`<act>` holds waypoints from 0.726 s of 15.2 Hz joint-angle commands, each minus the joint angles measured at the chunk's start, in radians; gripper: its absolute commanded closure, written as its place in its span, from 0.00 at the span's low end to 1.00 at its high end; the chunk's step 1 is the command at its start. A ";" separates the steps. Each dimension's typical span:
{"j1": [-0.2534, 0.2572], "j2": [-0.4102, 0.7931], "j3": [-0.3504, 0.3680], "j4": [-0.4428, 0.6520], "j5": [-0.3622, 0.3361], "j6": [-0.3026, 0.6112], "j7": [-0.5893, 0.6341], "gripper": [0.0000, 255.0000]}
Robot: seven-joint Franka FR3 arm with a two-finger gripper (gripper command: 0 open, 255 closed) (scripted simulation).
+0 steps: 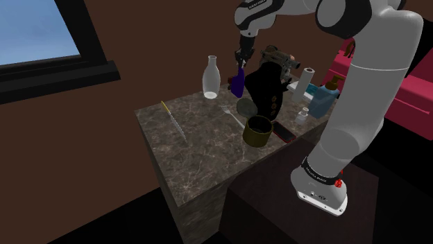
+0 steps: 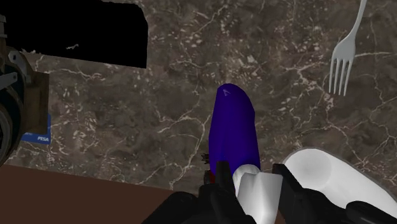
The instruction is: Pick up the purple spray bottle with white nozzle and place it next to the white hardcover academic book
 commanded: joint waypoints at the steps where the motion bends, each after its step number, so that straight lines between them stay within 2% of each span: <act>1: 0.000 0.000 0.000 0.000 0.000 0.000 0.000 1.00; 8: 0.000 0.000 0.000 0.000 0.000 0.000 0.000 1.00; 11: 0.001 -0.012 -0.001 0.025 -0.005 -0.036 0.003 1.00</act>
